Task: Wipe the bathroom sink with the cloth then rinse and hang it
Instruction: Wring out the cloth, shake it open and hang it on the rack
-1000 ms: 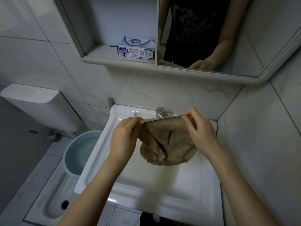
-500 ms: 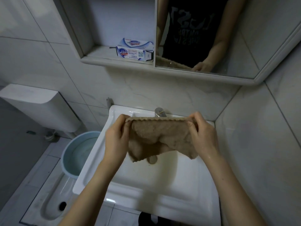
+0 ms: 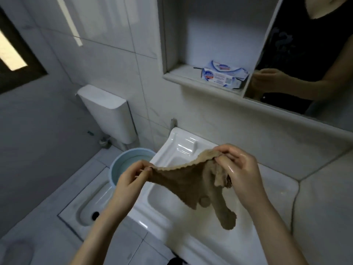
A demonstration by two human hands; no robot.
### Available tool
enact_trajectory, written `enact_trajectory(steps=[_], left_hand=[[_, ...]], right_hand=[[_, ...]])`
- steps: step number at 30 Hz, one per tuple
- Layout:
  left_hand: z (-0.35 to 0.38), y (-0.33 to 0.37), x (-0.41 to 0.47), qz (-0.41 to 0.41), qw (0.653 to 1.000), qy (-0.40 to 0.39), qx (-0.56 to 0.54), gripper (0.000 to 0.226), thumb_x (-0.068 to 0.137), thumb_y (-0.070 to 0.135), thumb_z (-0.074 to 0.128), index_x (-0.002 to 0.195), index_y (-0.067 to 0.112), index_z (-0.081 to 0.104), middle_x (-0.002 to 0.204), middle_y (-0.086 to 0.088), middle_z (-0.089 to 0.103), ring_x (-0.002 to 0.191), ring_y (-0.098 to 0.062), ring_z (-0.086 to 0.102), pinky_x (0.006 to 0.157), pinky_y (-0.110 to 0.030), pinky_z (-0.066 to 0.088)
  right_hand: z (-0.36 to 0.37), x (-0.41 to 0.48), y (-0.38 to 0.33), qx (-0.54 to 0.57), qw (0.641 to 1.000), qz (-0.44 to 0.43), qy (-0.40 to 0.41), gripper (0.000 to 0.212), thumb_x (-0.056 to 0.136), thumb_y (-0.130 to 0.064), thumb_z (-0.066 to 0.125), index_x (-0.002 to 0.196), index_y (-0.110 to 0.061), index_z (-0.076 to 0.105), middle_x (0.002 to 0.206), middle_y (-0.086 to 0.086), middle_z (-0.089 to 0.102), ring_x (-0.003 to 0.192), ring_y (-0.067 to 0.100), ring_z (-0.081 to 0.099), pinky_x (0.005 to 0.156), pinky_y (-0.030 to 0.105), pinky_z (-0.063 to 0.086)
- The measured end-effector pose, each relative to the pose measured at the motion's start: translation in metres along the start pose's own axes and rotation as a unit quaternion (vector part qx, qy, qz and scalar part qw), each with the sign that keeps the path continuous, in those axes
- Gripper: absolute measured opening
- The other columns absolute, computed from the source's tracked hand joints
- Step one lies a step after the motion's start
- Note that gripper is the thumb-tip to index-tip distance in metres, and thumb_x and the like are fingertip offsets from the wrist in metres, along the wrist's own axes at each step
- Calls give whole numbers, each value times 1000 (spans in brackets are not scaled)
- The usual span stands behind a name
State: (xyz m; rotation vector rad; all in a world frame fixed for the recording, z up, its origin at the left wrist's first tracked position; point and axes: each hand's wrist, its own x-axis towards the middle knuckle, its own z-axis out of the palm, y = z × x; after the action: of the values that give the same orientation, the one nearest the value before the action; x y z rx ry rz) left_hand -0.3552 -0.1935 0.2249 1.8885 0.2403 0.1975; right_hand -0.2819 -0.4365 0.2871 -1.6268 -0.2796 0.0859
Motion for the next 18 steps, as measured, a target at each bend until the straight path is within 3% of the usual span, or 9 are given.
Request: enact_trajectory(steps=[3,5,8,11,13,15,18], left_hand=[[-29,-11,-32,-53,995,85,-14,18,95,7,53,93,14,69,89,1,69,79,-9,64,63,-10,47],[-47,-18,-57,-75,986,145,-38,15,94,16,54,94,15,69,89,-5,69,82,-16,64,64,-13,47],[-69,-32,-99,-90,964,238,-74,29,85,34,52,93,12,69,82,-12,68,78,-26,64,72,-33,52],[-78,-51,-145,-134,933,321,-89,31,85,25,48,92,1,67,78,-18,64,71,-20,62,69,-30,52],[-77,-72,-178,-185,909,361,-96,31,82,25,48,90,1,66,76,-12,64,68,-13,60,67,-23,50],[-69,-101,-217,-246,888,378,-89,26,81,28,49,87,10,67,78,-3,67,71,-9,61,68,-20,49],[-42,-135,-276,-344,850,394,-70,13,89,23,55,84,26,67,84,1,72,79,-5,65,76,-28,49]], right_hand=[[39,3,-9,23,998,-21,-48,20,90,5,54,85,-7,68,74,-2,69,71,10,67,64,17,52],[64,2,-14,39,996,-31,-73,25,90,6,53,80,-12,68,70,-4,68,68,8,64,63,17,52],[97,-5,-20,61,990,-35,-119,28,90,4,54,78,-16,68,70,-5,68,68,10,63,64,27,54],[124,-14,-18,78,981,-47,-172,22,89,3,54,82,-13,68,77,3,68,75,19,63,69,29,54],[138,-22,-13,71,975,-55,-202,20,89,1,55,85,-14,68,82,4,69,81,22,64,73,31,54],[151,-33,-3,49,969,-58,-233,21,90,1,56,85,-16,68,82,-1,70,81,15,66,73,24,55],[166,-55,25,3,959,-59,-277,20,89,6,56,87,-11,67,77,-13,69,74,0,63,65,10,50]])
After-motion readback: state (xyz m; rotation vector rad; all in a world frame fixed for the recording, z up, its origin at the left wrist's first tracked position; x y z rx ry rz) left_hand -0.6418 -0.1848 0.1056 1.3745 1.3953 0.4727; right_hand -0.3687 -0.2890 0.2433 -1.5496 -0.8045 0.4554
